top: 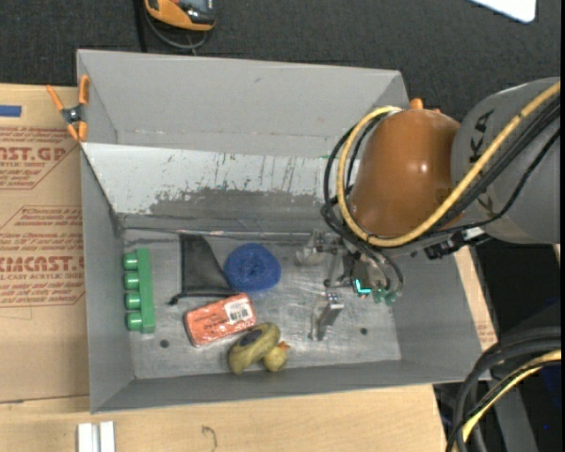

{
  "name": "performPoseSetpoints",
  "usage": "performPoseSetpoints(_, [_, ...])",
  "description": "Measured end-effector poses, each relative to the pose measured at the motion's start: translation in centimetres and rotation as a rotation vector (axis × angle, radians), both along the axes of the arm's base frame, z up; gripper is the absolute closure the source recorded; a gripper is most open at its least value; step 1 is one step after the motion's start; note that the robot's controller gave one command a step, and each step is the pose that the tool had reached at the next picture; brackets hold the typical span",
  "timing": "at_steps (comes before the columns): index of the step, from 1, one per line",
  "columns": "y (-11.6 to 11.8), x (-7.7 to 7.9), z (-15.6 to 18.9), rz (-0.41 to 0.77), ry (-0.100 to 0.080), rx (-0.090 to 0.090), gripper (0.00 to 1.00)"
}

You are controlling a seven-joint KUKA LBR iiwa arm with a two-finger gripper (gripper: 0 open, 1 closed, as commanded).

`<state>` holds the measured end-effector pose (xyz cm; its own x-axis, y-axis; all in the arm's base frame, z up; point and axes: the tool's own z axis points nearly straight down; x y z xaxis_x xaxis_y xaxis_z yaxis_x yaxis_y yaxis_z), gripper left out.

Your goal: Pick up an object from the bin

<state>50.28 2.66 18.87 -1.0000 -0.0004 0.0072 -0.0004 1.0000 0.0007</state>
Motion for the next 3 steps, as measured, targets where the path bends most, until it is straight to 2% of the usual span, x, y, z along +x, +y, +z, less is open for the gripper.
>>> performPoseSetpoints(1, [0.0, 0.2, 0.3, 0.000, -0.008, 0.000, 0.00])
performPoseSetpoints(2, [3.1, 4.2, -1.7, -0.012, -0.012, 0.000, 0.00])
performPoseSetpoints(3, [6.3, 5.2, -3.3, -0.011, -0.014, 0.001, 0.00])
